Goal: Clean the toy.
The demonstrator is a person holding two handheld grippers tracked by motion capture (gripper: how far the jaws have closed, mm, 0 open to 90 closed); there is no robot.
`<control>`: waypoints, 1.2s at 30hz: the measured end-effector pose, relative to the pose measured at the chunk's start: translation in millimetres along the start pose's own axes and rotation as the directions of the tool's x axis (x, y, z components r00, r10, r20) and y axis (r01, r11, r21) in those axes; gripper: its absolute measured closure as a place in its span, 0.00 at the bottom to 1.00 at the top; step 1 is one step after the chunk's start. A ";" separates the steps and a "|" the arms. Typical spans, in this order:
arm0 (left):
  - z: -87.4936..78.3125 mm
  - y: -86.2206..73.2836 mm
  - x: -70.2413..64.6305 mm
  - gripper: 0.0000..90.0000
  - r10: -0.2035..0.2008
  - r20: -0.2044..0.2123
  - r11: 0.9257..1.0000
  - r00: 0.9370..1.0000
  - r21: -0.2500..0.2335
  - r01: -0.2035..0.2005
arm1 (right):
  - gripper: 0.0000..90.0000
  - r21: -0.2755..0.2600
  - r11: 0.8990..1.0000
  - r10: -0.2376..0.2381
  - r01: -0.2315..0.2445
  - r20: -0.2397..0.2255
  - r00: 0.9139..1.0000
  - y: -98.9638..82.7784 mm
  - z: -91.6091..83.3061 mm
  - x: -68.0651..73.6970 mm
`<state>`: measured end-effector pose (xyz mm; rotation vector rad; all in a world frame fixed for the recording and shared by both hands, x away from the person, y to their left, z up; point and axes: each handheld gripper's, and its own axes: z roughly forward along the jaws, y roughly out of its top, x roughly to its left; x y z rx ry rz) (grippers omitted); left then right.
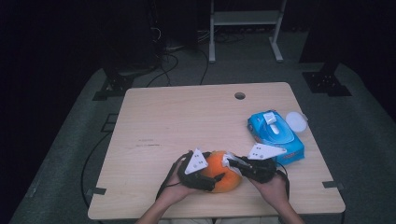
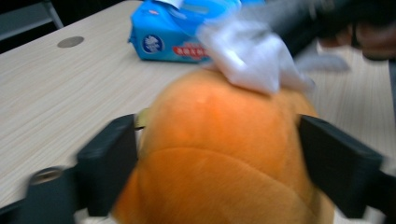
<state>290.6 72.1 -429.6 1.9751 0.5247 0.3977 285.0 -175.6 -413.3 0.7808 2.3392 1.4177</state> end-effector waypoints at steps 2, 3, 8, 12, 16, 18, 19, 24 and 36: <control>1.1 -1.6 4.8 0.06 -0.022 0.012 1.000 1.000 0.002 0.022 | 0.91 0.001 1.000 0.008 -0.008 0.002 1.000 -1.4 -1.5 -2.6; 2.3 -3.5 6.0 0.10 -0.036 0.043 0.999 0.998 0.005 0.036 | 0.91 0.004 1.000 0.011 -0.011 0.005 1.000 -0.9 -1.7 -2.8; 5.6 -0.8 -10.3 0.32 0.056 0.007 0.998 0.998 0.005 -0.056 | 0.91 -0.006 0.997 -0.072 0.072 0.046 0.996 12.8 3.2 14.6; 1.2 0.2 -9.8 0.31 0.074 0.034 0.997 0.997 0.011 -0.074 | 0.91 -0.004 0.999 -0.051 0.051 -0.005 0.999 10.4 5.0 12.4; -0.8 1.9 1.3 0.09 0.018 0.053 1.000 0.998 0.015 -0.018 | 0.91 0.020 0.998 -0.051 0.051 -0.031 0.998 1.8 2.0 9.0; -0.4 -0.8 6.9 0.03 -0.026 0.068 0.999 0.997 0.022 0.025 | 0.91 0.019 0.998 -0.057 0.058 -0.043 0.997 0.8 -0.5 7.4; 0.6 -2.2 8.9 0.03 -0.049 0.080 0.999 0.996 0.026 0.047 | 0.91 0.020 0.998 -0.051 0.052 -0.047 0.998 0.3 -1.3 7.1; 6.5 -8.8 10.4 0.20 -0.087 0.142 0.996 0.986 0.036 0.083 | 0.91 0.017 0.998 -0.051 0.052 -0.051 0.997 0.0 -0.7 7.5; -1.4 0.4 -5.2 0.29 0.089 0.000 0.996 0.996 -0.028 -0.088 | 0.91 -0.031 0.999 -0.028 0.028 -0.007 1.000 6.0 -1.0 1.1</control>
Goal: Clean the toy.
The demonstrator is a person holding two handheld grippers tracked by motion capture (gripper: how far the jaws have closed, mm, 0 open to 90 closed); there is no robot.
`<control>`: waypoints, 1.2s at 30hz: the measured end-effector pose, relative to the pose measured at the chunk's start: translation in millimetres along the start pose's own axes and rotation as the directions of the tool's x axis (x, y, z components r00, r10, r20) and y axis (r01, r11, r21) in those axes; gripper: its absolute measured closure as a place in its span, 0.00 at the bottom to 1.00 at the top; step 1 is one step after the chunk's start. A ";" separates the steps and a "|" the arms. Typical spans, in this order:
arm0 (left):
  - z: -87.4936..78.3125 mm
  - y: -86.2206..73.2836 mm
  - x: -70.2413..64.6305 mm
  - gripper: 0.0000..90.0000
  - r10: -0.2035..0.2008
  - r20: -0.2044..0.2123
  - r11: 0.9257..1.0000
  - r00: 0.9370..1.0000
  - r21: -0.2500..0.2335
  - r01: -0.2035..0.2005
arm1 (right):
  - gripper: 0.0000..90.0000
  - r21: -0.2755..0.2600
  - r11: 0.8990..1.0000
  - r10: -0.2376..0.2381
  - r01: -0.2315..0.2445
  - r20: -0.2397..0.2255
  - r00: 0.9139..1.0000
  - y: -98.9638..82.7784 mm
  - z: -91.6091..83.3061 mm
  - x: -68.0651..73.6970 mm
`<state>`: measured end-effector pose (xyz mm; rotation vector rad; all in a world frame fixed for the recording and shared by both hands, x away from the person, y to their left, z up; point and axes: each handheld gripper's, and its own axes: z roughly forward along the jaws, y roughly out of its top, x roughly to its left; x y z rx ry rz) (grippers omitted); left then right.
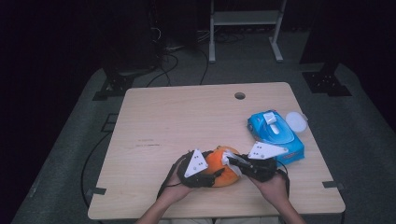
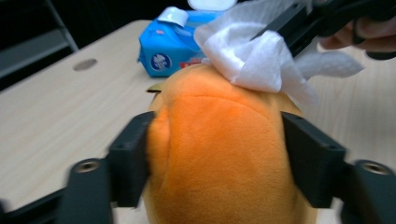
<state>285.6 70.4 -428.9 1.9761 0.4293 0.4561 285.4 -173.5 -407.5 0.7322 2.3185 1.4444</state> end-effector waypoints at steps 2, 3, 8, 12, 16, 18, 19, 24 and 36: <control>0.2 -1.7 6.2 0.17 -0.054 0.011 0.998 0.998 0.008 0.054 | 0.91 0.014 1.000 0.007 -0.007 0.004 1.000 -4.0 0.5 -3.2; 0.4 -3.1 9.9 0.11 -0.091 0.009 0.996 0.996 0.017 0.091 | 0.91 0.016 1.000 0.013 -0.013 0.007 1.000 -5.5 0.3 -4.9; 2.5 -8.3 14.4 0.20 -0.171 0.064 0.985 0.983 0.032 0.170 | 0.91 0.023 1.000 0.020 -0.021 0.014 1.000 -6.2 -0.1 -5.6; 2.8 -1.9 3.2 0.26 -0.108 0.029 0.994 0.994 0.035 0.107 | 0.91 0.007 1.000 -0.008 0.008 0.027 1.000 1.3 -0.6 4.6; 2.7 1.1 -4.7 0.27 -0.058 0.014 0.997 0.998 0.045 0.057 | 0.91 -0.031 0.999 -0.044 0.044 -0.017 0.999 8.7 0.7 18.5; 2.0 -0.8 -3.6 0.26 -0.069 0.035 0.997 0.997 0.034 0.068 | 0.91 -0.020 0.999 -0.050 0.050 -0.012 0.999 8.5 0.4 18.2; 1.7 -2.1 -2.1 0.24 -0.081 0.059 0.996 0.995 0.033 0.079 | 0.91 -0.021 0.999 -0.041 0.041 -0.013 0.999 7.1 -0.2 15.4; 2.5 -3.6 -2.6 0.18 -0.086 0.090 0.996 0.992 0.038 0.083 | 0.91 -0.007 1.000 -0.004 0.005 0.026 1.000 0.7 -3.4 2.8; 2.9 -3.4 -5.6 0.28 -0.056 0.025 0.998 0.998 0.040 0.055 | 0.91 -0.011 0.995 -0.096 0.096 -0.021 0.995 12.7 6.1 30.1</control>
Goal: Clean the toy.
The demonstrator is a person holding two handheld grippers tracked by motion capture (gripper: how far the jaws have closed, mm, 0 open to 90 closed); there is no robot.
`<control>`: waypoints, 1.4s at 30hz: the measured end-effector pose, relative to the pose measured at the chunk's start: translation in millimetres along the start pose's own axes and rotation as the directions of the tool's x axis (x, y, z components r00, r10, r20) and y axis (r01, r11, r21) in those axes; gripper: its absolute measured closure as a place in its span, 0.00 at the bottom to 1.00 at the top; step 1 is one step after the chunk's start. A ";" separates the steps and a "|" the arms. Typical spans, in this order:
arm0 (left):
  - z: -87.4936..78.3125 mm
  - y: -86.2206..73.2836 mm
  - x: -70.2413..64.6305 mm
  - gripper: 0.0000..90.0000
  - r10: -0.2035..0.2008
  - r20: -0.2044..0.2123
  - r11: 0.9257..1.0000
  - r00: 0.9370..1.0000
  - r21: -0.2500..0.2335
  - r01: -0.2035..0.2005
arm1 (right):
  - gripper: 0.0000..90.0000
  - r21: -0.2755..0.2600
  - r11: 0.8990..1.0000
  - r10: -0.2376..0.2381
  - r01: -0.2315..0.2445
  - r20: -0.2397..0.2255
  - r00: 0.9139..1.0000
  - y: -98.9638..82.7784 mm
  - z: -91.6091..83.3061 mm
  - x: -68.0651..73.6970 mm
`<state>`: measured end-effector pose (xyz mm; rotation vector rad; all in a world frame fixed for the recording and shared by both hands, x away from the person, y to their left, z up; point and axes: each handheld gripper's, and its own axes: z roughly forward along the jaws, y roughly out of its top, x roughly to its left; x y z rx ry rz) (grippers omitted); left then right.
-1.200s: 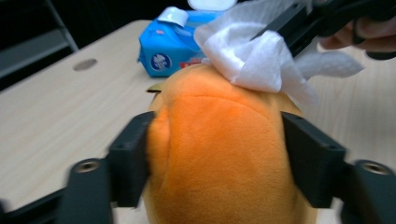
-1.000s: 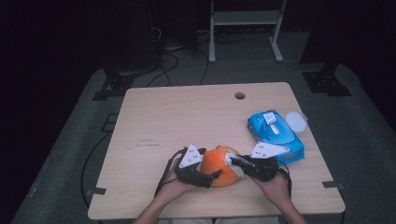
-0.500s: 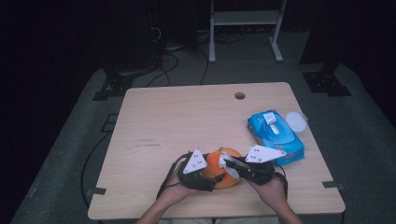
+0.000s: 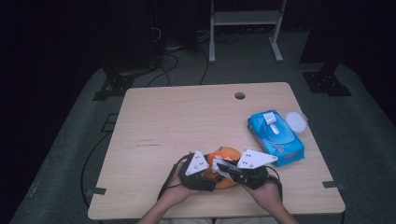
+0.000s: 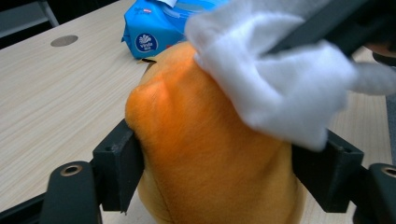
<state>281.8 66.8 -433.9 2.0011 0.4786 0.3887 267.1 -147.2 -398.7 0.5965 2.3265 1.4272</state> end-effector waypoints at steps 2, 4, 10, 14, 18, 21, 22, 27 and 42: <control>0.2 -0.3 0.2 0.28 0.008 0.006 1.000 1.000 -0.006 -0.008 | 0.91 -0.006 1.000 0.026 -0.026 0.031 0.999 -1.5 -4.9 -8.2; -0.1 -1.0 0.4 0.28 0.017 0.014 1.000 1.000 -0.010 -0.017 | 0.91 -0.003 0.999 0.053 -0.053 0.077 0.996 -6.2 -10.1 -20.0; 1.2 0.3 -4.3 0.28 0.054 0.014 0.999 0.998 -0.005 -0.054 | 0.91 -0.011 0.996 0.088 -0.087 0.056 0.995 -9.1 -11.1 -20.9; -0.8 -1.1 -4.3 0.28 0.057 0.013 0.998 0.998 -0.004 -0.057 | 0.90 -0.007 0.999 0.037 -0.037 0.021 0.999 -1.2 -6.1 -10.4; -0.8 -0.7 -5.0 0.28 0.063 0.021 0.998 0.998 -0.008 -0.063 | 0.90 0.001 0.997 0.075 -0.075 0.052 0.996 -5.5 -11.3 -22.3; -2.1 0.7 0.8 0.21 0.022 0.061 1.000 0.998 -0.008 -0.021 | 0.90 0.013 0.992 0.122 -0.122 0.041 0.992 -14.4 -12.6 -29.5; -2.8 1.0 3.3 0.17 -0.013 0.072 1.000 0.997 -0.009 0.014 | 0.90 0.011 0.991 0.132 -0.133 0.030 0.991 -16.1 -12.9 -28.7; -2.5 -2.7 5.0 0.19 -0.063 0.105 0.998 0.992 0.005 0.063 | 0.91 0.023 0.995 0.098 -0.097 -0.016 0.995 -10.5 -8.9 -12.1; -3.5 3.3 -3.4 0.22 0.095 0.039 0.995 0.995 -0.025 -0.094 | 0.91 0.015 0.987 0.159 -0.159 0.046 0.986 -19.1 -12.6 -35.7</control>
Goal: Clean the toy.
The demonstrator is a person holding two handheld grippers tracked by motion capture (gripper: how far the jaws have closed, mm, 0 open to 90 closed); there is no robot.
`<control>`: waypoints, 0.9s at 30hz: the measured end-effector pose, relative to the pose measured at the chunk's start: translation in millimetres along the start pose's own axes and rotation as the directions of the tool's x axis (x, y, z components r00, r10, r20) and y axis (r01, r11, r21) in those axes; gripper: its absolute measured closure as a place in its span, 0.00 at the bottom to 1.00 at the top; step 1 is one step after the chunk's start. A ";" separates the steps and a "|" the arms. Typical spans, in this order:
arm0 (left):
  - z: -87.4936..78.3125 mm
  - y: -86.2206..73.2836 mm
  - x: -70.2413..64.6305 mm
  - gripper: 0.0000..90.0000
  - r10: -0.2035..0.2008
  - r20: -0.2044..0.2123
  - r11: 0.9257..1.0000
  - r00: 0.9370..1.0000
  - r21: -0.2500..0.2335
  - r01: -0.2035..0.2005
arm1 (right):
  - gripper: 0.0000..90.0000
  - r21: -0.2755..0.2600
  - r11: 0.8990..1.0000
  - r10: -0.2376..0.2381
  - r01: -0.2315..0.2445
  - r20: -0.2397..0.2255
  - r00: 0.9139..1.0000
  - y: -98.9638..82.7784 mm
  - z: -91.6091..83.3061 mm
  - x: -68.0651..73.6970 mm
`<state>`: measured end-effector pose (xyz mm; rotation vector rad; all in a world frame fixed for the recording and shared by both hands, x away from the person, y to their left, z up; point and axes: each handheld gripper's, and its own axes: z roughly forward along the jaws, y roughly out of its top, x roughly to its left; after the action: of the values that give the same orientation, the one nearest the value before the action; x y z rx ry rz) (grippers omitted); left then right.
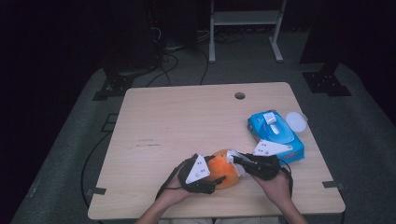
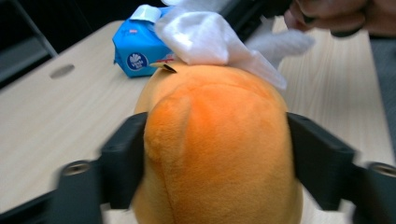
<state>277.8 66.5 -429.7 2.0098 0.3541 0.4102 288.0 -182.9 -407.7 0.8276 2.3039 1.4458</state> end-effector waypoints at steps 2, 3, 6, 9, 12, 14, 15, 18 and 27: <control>-1.2 -0.9 2.8 0.19 -0.041 0.016 0.999 0.999 -0.006 0.042 | 0.90 0.004 1.000 -0.018 0.018 0.007 1.000 1.6 0.4 2.2; -2.2 -1.4 3.1 0.20 -0.043 0.016 0.999 0.999 -0.004 0.043 | 0.91 0.007 1.000 -0.017 0.016 0.007 1.000 1.9 0.3 3.9; -3.5 -2.2 1.0 0.30 -0.022 0.003 1.000 1.000 0.001 0.022 | 0.91 -0.002 0.999 -0.043 0.043 0.007 0.999 6.6 0.4 15.3; -2.0 -0.8 -4.5 0.35 0.037 0.004 0.999 0.999 0.009 -0.037 | 0.91 -0.033 0.996 -0.090 0.089 -0.056 0.994 13.8 3.3 33.9; -2.5 -1.6 -6.3 0.37 0.074 0.000 0.997 0.997 0.010 -0.074 | 0.91 -0.025 0.990 -0.140 0.139 -0.060 0.988 18.5 6.5 43.1; -3.1 -3.7 -4.6 0.38 0.084 0.005 0.996 0.996 0.007 -0.084 | 0.91 -0.027 0.994 -0.110 0.109 -0.048 0.993 17.6 4.4 34.3; -3.2 -4.6 -3.7 0.38 0.083 0.005 0.996 0.997 0.006 -0.083 | 0.91 -0.024 0.995 -0.094 0.093 -0.028 0.995 15.7 3.4 27.7; -3.4 -5.9 0.9 0.36 0.055 -0.001 0.998 0.998 0.004 -0.055 | 0.91 -0.001 1.000 -0.013 0.013 0.011 1.000 5.7 0.3 4.5; -5.0 0.0 9.0 0.22 -0.065 0.015 0.998 0.998 0.025 0.064 | 0.91 0.030 0.999 -0.013 0.013 0.018 1.000 -0.6 1.9 4.3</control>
<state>283.8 74.1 -426.3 2.0192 0.4148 0.3510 285.4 -179.1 -408.9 0.8294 2.3186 1.3955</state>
